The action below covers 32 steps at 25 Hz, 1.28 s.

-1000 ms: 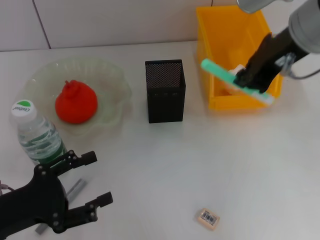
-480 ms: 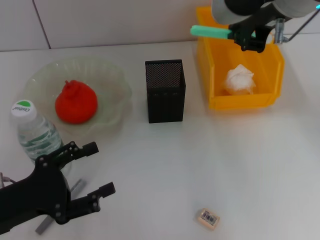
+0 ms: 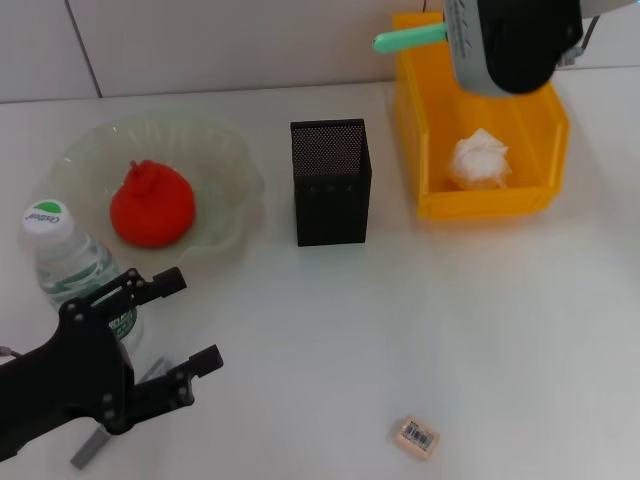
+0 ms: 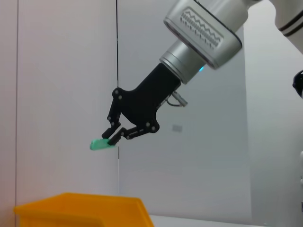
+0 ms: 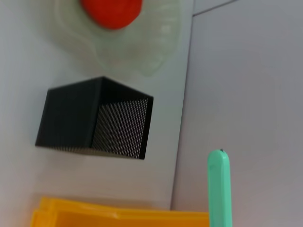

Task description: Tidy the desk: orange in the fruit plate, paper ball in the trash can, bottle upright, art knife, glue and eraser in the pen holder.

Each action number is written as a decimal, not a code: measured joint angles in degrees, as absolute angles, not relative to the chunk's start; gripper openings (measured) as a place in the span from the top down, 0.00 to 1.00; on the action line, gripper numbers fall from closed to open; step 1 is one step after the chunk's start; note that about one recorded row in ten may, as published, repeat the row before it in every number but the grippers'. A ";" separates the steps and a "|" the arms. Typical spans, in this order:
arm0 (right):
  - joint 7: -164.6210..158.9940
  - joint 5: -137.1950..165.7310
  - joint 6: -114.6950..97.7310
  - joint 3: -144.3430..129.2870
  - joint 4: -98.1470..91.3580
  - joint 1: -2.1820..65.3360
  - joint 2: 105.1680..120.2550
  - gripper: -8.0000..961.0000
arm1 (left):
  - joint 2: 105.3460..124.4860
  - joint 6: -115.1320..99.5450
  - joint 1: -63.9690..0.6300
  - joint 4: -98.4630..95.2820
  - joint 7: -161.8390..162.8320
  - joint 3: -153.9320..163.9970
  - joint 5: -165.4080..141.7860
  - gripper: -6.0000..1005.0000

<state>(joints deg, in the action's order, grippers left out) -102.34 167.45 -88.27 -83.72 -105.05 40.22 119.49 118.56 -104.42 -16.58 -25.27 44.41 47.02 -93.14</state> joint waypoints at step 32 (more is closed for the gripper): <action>-74.48 167.59 -69.90 -93.32 -94.44 40.40 117.62 0.92 | 118.80 -104.15 -16.70 -20.99 40.61 47.70 -90.28 0.19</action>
